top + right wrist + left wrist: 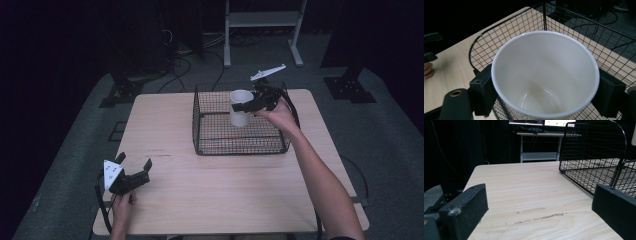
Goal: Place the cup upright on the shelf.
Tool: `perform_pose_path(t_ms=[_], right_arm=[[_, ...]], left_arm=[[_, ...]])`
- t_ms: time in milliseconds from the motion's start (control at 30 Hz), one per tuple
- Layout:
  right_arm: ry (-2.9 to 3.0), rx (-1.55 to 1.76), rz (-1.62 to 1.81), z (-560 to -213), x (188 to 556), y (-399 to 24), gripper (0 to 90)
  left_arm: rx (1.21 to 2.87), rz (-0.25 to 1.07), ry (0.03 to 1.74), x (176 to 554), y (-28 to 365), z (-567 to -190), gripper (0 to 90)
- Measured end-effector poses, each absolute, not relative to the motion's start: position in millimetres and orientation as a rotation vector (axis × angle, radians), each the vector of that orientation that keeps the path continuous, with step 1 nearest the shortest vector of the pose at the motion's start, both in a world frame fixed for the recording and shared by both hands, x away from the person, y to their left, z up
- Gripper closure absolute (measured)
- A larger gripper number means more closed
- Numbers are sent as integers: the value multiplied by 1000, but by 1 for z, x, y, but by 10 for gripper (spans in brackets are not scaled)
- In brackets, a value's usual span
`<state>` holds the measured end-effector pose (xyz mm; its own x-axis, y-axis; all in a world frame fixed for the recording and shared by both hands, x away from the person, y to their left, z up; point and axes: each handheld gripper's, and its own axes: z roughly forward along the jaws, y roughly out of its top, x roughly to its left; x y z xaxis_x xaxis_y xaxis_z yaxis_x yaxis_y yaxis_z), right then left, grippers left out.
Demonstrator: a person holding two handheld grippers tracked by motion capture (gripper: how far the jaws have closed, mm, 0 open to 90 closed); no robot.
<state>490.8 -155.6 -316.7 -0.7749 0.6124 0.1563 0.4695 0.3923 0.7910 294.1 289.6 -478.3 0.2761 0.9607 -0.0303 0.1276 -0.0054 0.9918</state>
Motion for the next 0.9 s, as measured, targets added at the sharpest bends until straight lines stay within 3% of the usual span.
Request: perform_pose_path(t_ms=[567, 900], right_arm=[[2505, 1037, 1303, -346, 515, -147, 192], [2503, 1056, 1308, -344, 522, -150, 192]], left_arm=[[1411, 924, 1092, 294, 290, -478, 0], [1411, 924, 1090, 294, 290, -478, 0]])
